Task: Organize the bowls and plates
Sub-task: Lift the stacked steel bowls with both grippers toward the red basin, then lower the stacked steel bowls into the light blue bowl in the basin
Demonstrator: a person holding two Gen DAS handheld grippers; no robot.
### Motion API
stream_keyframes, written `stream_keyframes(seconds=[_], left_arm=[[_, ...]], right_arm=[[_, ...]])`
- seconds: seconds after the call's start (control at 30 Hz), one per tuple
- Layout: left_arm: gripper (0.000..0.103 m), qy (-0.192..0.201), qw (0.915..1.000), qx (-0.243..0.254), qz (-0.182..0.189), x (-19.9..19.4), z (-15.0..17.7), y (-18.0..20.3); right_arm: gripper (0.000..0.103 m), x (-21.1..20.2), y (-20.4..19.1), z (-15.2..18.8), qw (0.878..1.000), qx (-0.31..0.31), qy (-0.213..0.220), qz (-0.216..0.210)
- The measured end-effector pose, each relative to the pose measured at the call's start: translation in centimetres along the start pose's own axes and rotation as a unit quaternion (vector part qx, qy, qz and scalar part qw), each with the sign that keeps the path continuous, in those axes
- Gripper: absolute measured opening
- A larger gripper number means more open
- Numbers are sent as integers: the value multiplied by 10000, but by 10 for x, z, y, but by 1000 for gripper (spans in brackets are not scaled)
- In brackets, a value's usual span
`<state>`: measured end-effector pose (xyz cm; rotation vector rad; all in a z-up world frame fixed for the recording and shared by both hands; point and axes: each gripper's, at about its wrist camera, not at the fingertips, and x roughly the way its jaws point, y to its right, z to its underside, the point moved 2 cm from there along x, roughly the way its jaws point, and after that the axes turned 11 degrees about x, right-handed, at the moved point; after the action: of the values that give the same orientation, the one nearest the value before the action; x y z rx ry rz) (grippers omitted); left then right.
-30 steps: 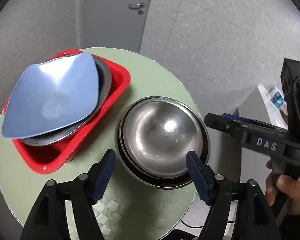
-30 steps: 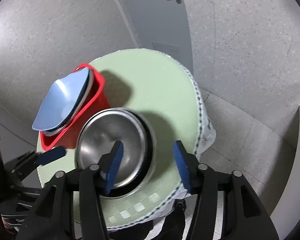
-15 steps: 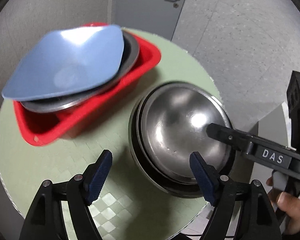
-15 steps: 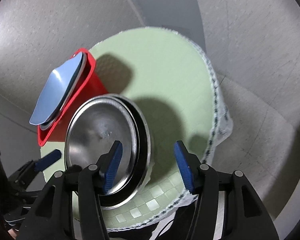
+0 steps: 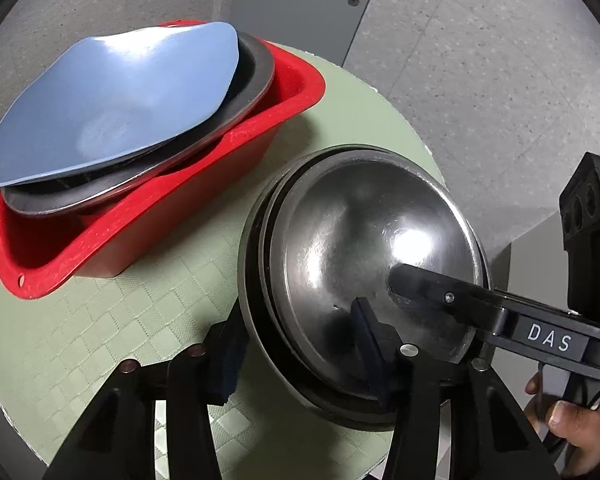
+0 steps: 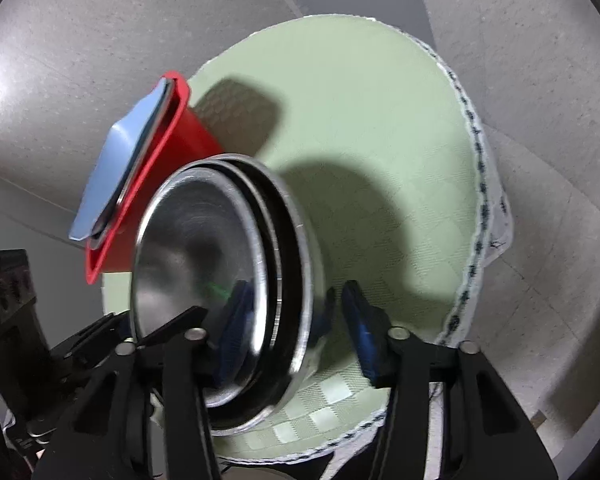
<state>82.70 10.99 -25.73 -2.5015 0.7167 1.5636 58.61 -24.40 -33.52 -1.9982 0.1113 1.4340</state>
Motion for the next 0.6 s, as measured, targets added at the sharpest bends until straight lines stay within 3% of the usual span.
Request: stream_keyframes(seconds=[0.33, 0.6], left_arm=[[45, -73, 9997, 197, 88, 8, -22, 3], [44, 387, 9974, 542, 258, -17, -50, 8]], right_arm=[[39, -7, 4, 6, 10000, 68, 55, -1], [39, -47, -8, 0, 9987, 72, 504, -97]])
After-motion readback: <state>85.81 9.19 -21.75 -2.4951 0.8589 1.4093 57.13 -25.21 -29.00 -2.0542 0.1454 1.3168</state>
